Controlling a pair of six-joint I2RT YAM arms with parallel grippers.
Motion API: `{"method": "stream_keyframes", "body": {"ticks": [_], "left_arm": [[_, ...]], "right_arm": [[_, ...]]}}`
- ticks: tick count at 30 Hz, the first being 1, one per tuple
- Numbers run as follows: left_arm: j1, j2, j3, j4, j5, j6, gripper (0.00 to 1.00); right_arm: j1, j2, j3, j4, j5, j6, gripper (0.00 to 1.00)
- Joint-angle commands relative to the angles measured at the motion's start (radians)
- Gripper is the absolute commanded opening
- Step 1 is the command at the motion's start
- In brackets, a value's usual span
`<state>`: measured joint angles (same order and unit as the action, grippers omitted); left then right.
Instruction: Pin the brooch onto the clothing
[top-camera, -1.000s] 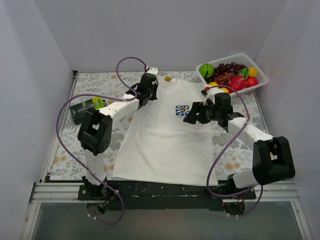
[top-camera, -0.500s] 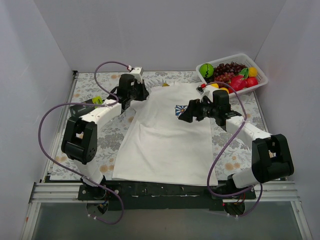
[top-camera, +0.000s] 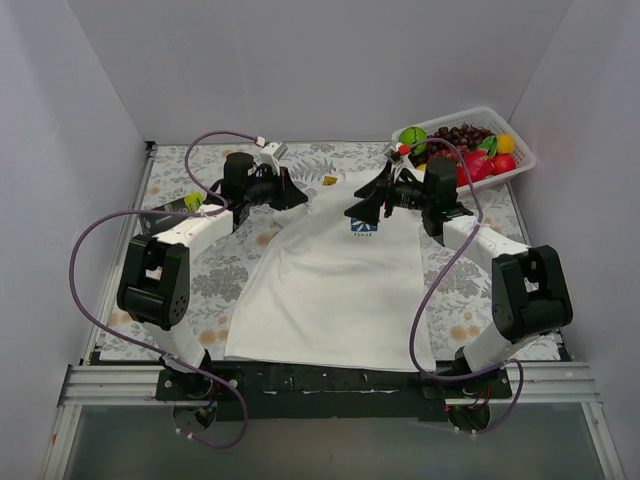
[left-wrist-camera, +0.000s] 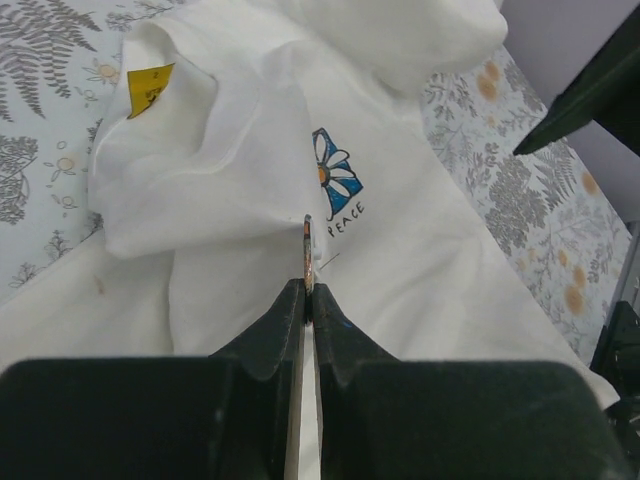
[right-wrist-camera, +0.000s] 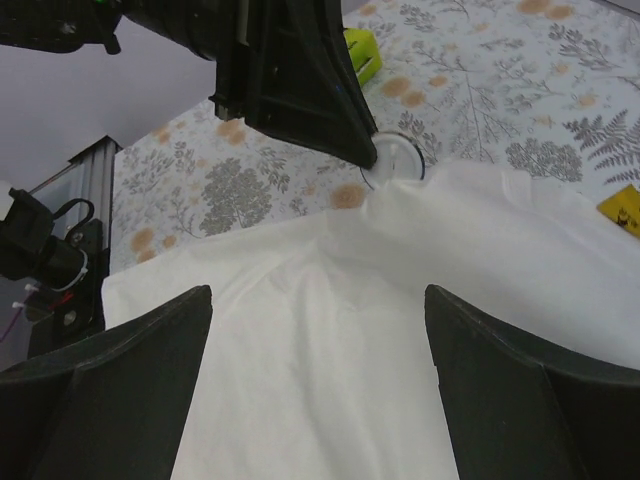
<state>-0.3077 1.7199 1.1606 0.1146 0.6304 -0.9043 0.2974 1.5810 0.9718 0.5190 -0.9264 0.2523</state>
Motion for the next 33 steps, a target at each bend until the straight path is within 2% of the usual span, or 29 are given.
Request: {"method": "stream_keyframes", "body": {"ticks": [1,4,8,14,18,20,33], "left_arm": [[0.001,-0.094,-0.032,0.066,0.147,0.041,0.0],[0.001,-0.123,-0.042,0.059,0.158,0.062,0.0],[-0.001,-0.157,-0.059,0.053,0.172,0.077,0.0],[0.001,-0.187,-0.067,0.019,0.201,0.082,0.0],[-0.001,-0.217,-0.079,0.01,0.207,0.093,0.0],[0.001,-0.229,-0.081,-0.003,0.203,0.099,0.0],[0.001,-0.267,-0.084,-0.024,0.223,0.107,0.0]], "right_arm": [[0.008,0.088,0.054,0.365,-0.194,0.106,0.94],[0.017,0.157,0.093,0.496,-0.259,0.223,0.95],[0.037,0.214,0.145,0.553,-0.29,0.297,0.92],[0.074,0.228,0.212,0.428,-0.269,0.211,0.9],[0.103,0.235,0.269,0.223,-0.23,0.079,0.9],[0.115,0.249,0.295,0.187,-0.226,0.038,0.9],[0.118,0.32,0.349,0.174,-0.246,0.033,0.87]]}}
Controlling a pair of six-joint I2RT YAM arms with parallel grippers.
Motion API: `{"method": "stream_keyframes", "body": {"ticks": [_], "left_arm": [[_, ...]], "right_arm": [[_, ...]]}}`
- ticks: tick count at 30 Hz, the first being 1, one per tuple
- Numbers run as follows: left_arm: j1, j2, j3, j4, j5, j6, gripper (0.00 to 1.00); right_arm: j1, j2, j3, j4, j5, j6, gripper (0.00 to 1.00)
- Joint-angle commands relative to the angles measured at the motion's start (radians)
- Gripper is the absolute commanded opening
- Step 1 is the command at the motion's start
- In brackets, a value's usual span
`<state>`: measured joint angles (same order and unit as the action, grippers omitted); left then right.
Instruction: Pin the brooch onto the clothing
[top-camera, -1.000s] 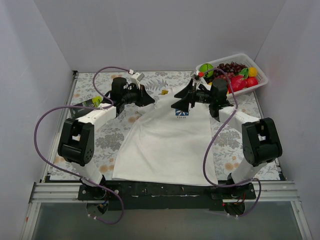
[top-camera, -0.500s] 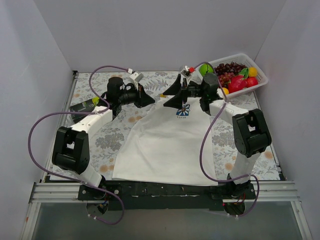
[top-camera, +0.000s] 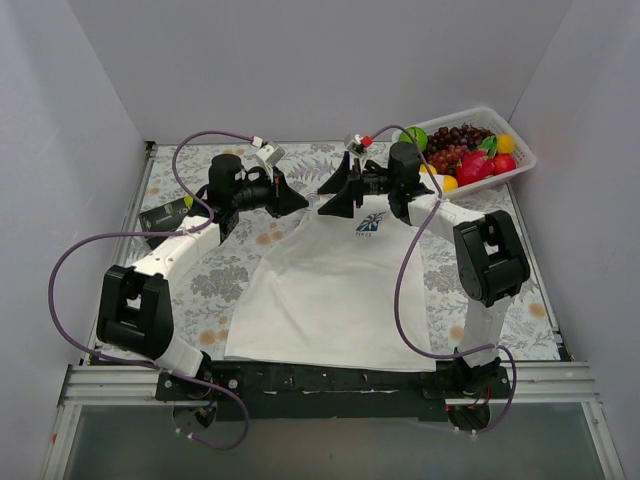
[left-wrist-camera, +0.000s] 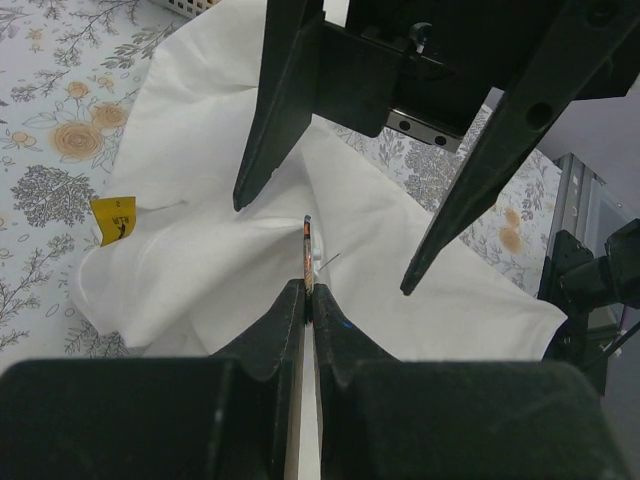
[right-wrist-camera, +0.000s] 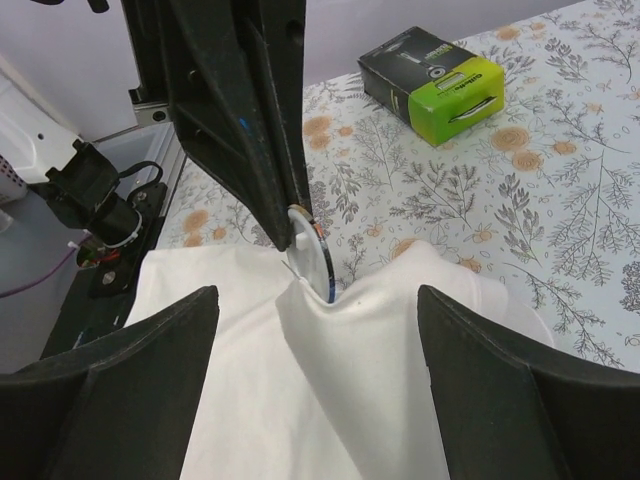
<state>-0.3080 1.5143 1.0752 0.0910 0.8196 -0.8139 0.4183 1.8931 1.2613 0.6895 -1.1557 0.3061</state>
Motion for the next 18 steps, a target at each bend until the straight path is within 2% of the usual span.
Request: {"method": "stream_keyframes", "body": {"ticks": [1,3,7,18], "left_arm": [[0.0,-0.063,0.002,0.0,0.036,0.015,0.0],[0.001,-0.063,0.002,-0.002,0.036,0.015,0.0],[0.0,-0.057,0.005,-0.002,0.042,0.006,0.0],[0.001,-0.06,0.005,-0.002,0.033,0.005,0.0]], "right_arm": [[-0.003,0.012,0.061,0.004,-0.019,-0.019,0.85],[0.0,0.021,0.067,-0.002,-0.019,-0.019,0.84],[0.002,0.044,0.088,-0.002,-0.032,-0.001,0.69],[0.01,0.083,0.09,0.068,-0.027,0.064,0.57]]}}
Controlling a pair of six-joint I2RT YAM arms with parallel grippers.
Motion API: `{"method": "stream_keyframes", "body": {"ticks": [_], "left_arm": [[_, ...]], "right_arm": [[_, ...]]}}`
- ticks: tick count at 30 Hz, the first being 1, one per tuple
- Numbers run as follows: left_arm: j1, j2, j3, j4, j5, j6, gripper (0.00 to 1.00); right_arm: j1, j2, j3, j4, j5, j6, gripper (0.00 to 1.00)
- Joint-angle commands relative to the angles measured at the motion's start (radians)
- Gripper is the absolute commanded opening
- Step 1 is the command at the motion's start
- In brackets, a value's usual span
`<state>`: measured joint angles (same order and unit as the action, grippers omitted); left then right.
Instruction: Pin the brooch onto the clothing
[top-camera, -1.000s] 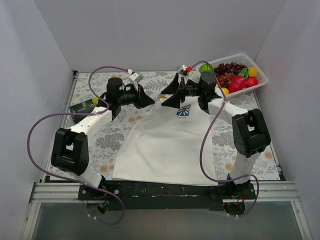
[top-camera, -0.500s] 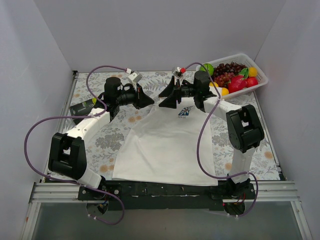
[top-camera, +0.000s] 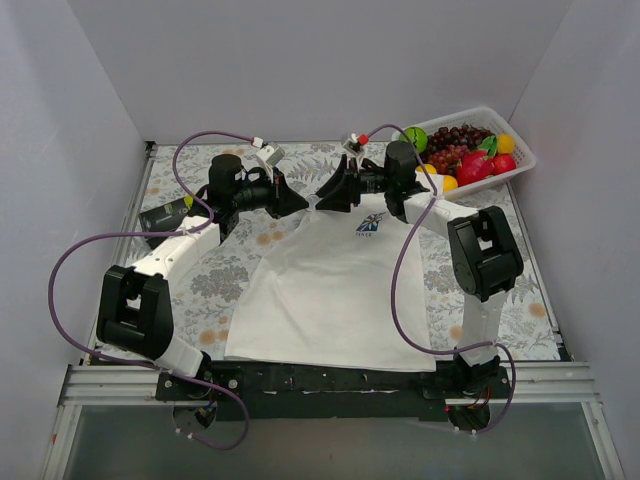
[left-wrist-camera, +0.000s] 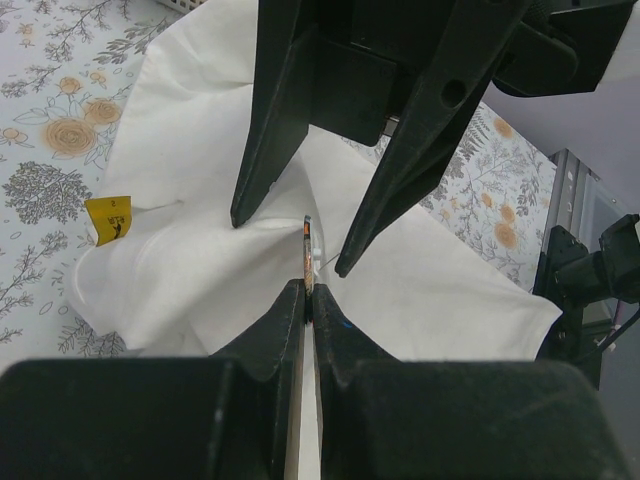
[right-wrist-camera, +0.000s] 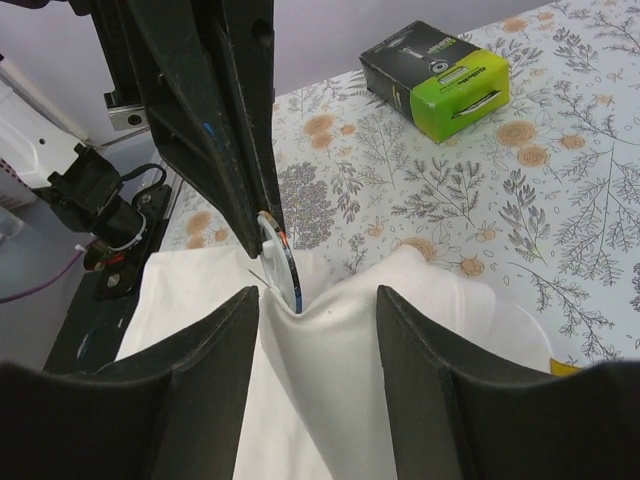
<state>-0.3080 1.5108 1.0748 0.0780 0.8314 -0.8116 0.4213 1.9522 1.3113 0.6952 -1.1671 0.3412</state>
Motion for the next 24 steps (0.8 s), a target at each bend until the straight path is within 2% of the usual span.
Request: {"method": "stream_keyframes", "body": {"ticks": [1,11,18,24], "left_arm": [[0.0,-0.057,0.004,0.011,0.021,0.002,0.0],[0.0,-0.061,0.005,0.011,0.023,0.002,0.0],[0.0,-0.063,0.004,0.005,0.023,0.005,0.0],[0.0,-0.064,0.007,0.002,0.021,0.005,0.0]], "right_arm": [[0.007,0.025,0.04,0.069,-0.016,0.035,0.56],[0.011,0.044,0.052,0.082,-0.005,0.053,0.54],[0.016,0.048,0.055,0.135,-0.02,0.093,0.61],[0.025,0.066,0.072,0.136,-0.023,0.108,0.57]]}}
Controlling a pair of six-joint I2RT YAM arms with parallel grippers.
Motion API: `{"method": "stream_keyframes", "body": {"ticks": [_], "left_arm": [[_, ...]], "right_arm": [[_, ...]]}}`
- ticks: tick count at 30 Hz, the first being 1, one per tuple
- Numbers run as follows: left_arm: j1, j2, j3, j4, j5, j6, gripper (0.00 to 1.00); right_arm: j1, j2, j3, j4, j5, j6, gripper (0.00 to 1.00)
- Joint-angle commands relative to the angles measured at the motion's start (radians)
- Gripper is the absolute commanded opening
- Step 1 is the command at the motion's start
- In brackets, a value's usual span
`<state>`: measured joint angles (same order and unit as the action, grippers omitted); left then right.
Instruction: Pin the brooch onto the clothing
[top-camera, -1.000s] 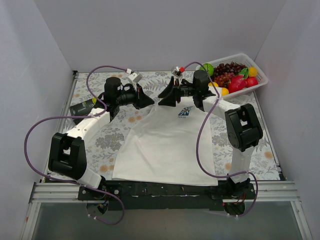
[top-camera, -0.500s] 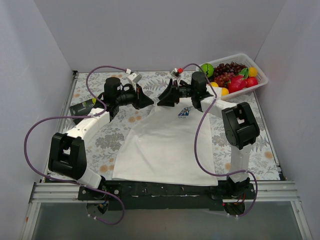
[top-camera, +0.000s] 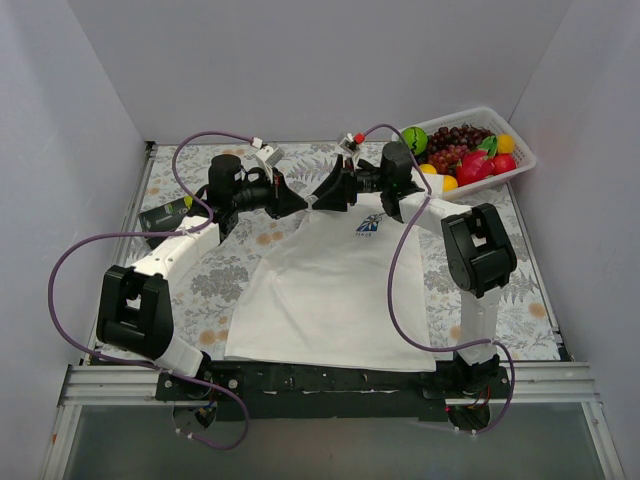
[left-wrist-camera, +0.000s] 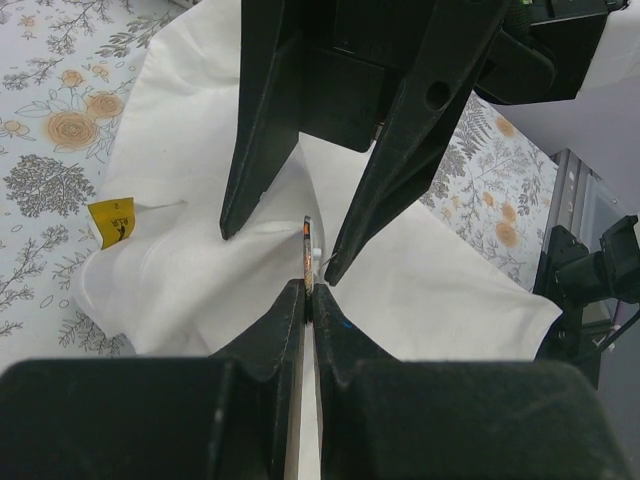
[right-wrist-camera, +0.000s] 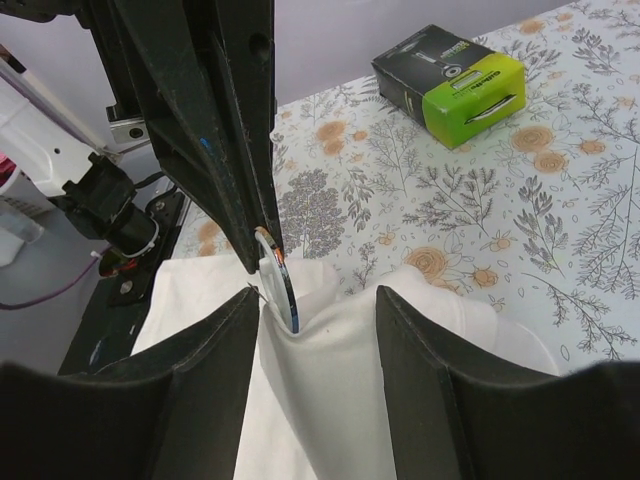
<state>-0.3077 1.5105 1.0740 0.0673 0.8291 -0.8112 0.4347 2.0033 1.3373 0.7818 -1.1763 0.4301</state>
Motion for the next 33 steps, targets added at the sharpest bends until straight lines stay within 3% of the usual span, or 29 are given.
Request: {"method": "stream_keyframes", "body": {"ticks": [1,6,10,14,18,23,32,33], "left_arm": [[-0.001,-0.064,0.007,0.012,0.022,0.001,0.0],[-0.001,-0.064,0.009,0.011,0.027,0.001,0.0],[-0.001,-0.064,0.018,0.008,0.03,0.0,0.0],[-0.004,-0.059,0.032,-0.015,0.013,0.02,0.0],[-0.016,-0.053,0.05,-0.06,-0.008,0.049,0.0],[-0.025,-0.036,0.076,-0.09,-0.013,0.063,0.0],[-0.05,-0.032,0.127,-0.139,-0.031,0.093,0.0],[-0.054,-0.03,0.132,-0.144,-0.033,0.098,0.0]], "right_arm": [[0.012,0.017,0.048,0.048,-0.014,0.018,0.55],[0.015,0.031,0.059,0.043,-0.013,0.019,0.5],[0.016,0.046,0.082,0.04,-0.026,0.033,0.36],[0.019,0.061,0.112,0.004,-0.031,0.024,0.34],[0.029,0.06,0.134,-0.097,-0.019,-0.049,0.34],[0.05,0.058,0.201,-0.381,0.024,-0.256,0.34],[0.061,0.058,0.238,-0.515,0.081,-0.33,0.32],[0.062,0.06,0.244,-0.532,0.087,-0.349,0.27]]}}
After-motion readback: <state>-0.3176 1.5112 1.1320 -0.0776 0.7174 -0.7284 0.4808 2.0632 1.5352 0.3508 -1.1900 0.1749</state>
